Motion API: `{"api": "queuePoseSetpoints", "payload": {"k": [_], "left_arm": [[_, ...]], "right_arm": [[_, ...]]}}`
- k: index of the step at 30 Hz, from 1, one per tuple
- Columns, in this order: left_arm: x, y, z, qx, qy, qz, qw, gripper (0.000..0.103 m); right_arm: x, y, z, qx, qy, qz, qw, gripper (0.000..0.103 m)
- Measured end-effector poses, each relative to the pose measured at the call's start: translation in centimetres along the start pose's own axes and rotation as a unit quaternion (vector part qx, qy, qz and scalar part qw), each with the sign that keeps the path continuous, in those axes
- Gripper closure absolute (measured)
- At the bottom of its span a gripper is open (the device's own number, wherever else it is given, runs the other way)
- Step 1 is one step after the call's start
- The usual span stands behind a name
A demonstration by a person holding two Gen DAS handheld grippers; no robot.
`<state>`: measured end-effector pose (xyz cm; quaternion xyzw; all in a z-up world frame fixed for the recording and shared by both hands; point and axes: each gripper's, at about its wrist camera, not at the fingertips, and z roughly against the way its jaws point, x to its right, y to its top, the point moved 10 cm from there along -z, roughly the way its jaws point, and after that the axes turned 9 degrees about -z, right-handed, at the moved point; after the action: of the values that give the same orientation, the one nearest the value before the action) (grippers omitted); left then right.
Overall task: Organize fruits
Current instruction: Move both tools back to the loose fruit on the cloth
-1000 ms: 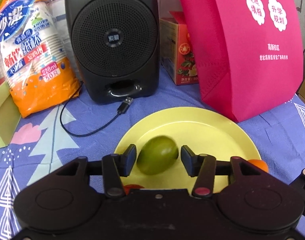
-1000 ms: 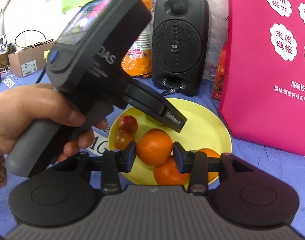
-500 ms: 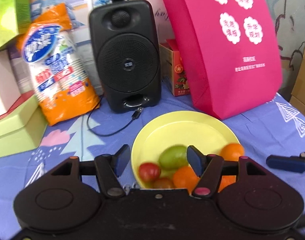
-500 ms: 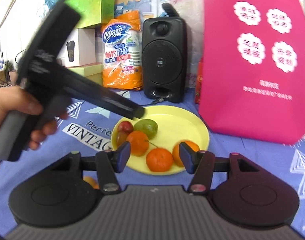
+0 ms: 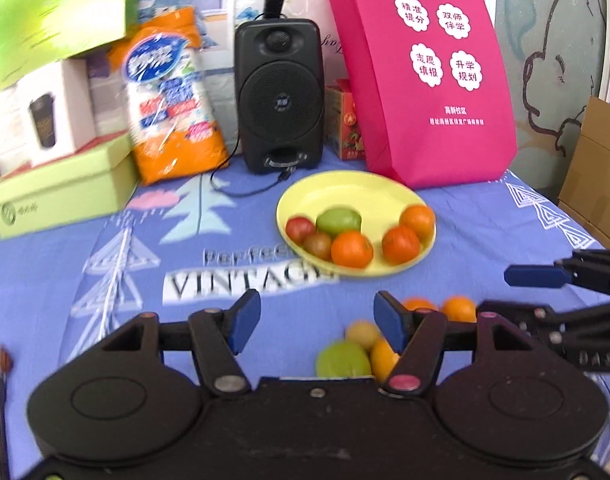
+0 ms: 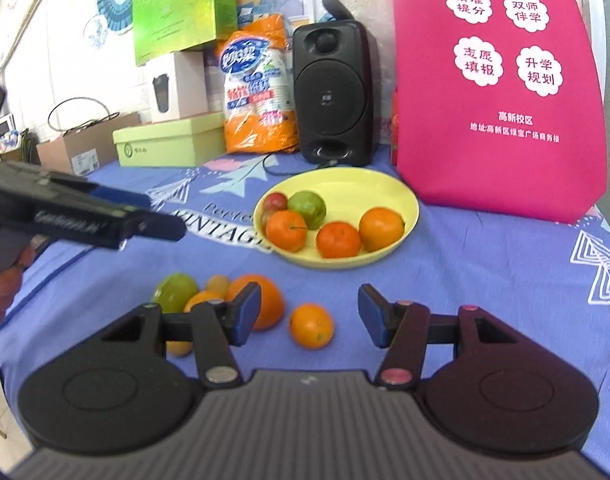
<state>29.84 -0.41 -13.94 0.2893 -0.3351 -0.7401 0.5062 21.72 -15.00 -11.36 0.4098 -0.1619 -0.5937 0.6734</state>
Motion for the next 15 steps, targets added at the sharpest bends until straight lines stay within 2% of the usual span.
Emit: {"api": "queuePoseSetpoints", "payload": {"k": [5,10,12,15], "left_arm": [[-0.2,-2.6,1.2,-0.002,0.011,0.030,0.9995,0.040],[-0.5,-4.6,0.7,-0.017,0.019,0.042,0.9988,0.045],[-0.5,-5.1,0.2,-0.026,0.021,0.043,0.9985,0.053],[-0.3,-5.3,-0.2,-0.028,0.013,0.046,0.9985,0.053]], "right_arm": [[-0.6,-1.4,0.2,-0.012,0.002,0.006,1.000,0.050],[-1.1,-2.3,-0.1,-0.023,-0.009,0.024,0.999,0.050],[-1.1,-2.5,-0.3,-0.025,-0.010,0.026,0.999,0.050],[-1.2,-2.7,-0.5,-0.027,-0.010,0.026,0.999,0.048]]}}
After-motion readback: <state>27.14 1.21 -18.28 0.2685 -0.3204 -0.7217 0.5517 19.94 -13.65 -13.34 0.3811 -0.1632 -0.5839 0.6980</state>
